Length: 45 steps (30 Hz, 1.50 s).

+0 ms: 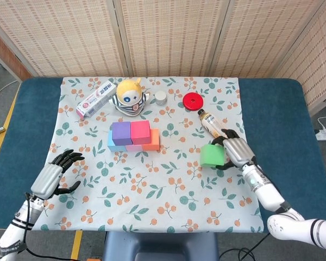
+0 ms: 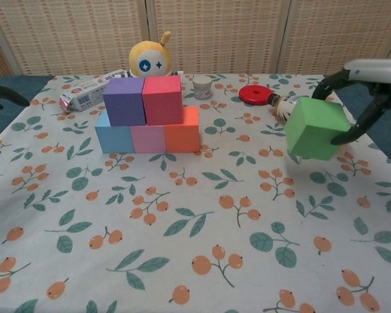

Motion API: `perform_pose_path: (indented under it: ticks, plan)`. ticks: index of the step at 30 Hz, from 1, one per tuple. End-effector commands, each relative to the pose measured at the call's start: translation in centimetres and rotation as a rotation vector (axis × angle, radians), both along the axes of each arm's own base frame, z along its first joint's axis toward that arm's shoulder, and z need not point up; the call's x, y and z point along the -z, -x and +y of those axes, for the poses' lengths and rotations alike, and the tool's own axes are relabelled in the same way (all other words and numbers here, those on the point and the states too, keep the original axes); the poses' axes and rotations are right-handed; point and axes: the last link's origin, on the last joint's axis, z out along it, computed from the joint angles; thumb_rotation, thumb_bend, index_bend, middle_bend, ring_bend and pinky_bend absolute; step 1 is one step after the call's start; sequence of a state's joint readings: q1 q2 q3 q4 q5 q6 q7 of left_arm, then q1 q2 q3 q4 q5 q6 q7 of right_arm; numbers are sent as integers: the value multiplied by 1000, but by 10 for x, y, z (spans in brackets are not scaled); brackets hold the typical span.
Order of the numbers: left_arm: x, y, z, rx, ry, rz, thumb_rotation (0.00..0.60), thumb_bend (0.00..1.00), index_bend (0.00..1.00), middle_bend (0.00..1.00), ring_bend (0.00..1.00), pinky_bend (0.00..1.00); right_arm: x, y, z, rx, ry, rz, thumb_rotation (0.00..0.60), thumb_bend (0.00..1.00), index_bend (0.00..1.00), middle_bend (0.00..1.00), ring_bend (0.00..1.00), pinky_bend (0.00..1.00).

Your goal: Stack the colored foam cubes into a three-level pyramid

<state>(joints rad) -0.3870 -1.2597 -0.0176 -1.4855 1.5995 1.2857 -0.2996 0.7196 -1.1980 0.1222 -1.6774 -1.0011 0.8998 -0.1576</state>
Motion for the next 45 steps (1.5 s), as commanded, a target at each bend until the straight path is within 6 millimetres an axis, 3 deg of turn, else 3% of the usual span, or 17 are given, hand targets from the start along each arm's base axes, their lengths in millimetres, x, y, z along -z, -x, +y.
perform_pose_path:
  ticks: [1, 9, 13, 18, 28, 45]
  plan:
    - [5, -4, 1, 29, 14, 25, 600, 323, 218, 154, 74, 146, -17, -48, -14, -94, -25, -75, 600, 65, 483, 277, 18, 0]
    - [9, -8, 6, 43, 19, 19, 600, 324, 218, 154, 74, 146, -26, -140, -47, -204, -98, -166, 600, 66, 461, 278, 18, 0]
    - [9, -8, 8, 42, 10, 10, 600, 323, 217, 154, 74, 145, -12, -181, -69, -229, -147, -175, 600, 66, 447, 278, 19, 0]
    - [6, -6, 8, 36, 1, 3, 600, 322, 217, 153, 74, 146, 13, -215, -89, -216, -182, -182, 600, 67, 427, 278, 18, 0]
    - [4, 1, 5, 21, -3, 2, 600, 322, 217, 153, 74, 145, 44, -258, -118, -215, -202, -97, 600, 74, 417, 278, 18, 0]
    - [5, 6, 5, 7, -7, -26, 600, 323, 217, 153, 75, 143, 60, -281, -132, -206, -173, 16, 600, 74, 399, 277, 18, 0]
